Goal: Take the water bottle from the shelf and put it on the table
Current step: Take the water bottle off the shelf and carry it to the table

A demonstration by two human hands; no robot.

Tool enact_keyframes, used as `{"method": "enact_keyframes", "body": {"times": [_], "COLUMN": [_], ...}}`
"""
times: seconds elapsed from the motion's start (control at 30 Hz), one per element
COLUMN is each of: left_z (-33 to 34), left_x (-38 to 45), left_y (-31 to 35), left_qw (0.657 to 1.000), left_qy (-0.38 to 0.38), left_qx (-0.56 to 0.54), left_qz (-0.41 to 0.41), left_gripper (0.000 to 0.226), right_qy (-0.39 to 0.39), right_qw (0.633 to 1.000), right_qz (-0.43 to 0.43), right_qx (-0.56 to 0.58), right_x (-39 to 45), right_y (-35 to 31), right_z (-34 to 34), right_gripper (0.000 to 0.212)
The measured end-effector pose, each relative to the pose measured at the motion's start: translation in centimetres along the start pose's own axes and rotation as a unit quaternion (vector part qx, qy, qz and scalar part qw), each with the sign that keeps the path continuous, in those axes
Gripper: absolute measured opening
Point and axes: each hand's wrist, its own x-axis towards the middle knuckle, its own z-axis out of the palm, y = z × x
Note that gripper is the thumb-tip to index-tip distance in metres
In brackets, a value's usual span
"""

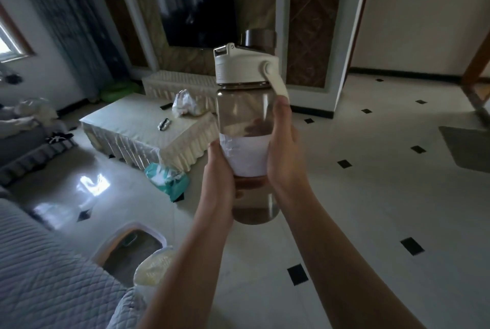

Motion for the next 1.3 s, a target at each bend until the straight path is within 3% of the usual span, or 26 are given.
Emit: {"method": "enact_keyframes", "body": {"times": [0.37, 0.57, 0.73, 0.87, 1.07, 1.3], "left_z": [2.0, 2.7, 2.6, 2.3, 1.0, 0.7], "left_x": [12.6, 22.4, 29.7, 33.4, 39.1, 46.3], "left_y": [-0.3, 0.3, 0.8, 1.1, 1.5, 0.6], "left_qw": [0.999, 0.999, 0.997, 0.995, 0.998, 0.998], "left_qy": [0.014, -0.032, -0.067, -0.090, -0.053, 0.023], "left_qx": [0.000, 0.005, -0.017, -0.013, -0.017, -0.013], "left_qz": [-0.038, -0.040, -0.040, -0.039, -0.032, -0.054], "left_gripper": [0.059, 0.059, 0.058, 0.058, 0.058, 0.058], "right_qy": [-0.012, 0.022, 0.061, 0.059, 0.033, -0.027], "right_qw": [1.000, 0.999, 0.996, 0.996, 0.999, 0.999], "right_qz": [0.007, -0.011, -0.049, -0.048, -0.013, 0.024], "right_qx": [-0.006, -0.045, -0.047, -0.037, -0.027, -0.011], "right_x": [11.6, 19.1, 23.7, 26.7, 31.6, 38.7], "right_y": [3.8, 5.6, 6.6, 7.7, 10.2, 14.0], "right_z": [4.6, 8.6, 12.2, 14.5, 18.3, 21.9], "right_gripper": [0.086, 0.077, 0.087, 0.081, 0.073, 0.083]}}
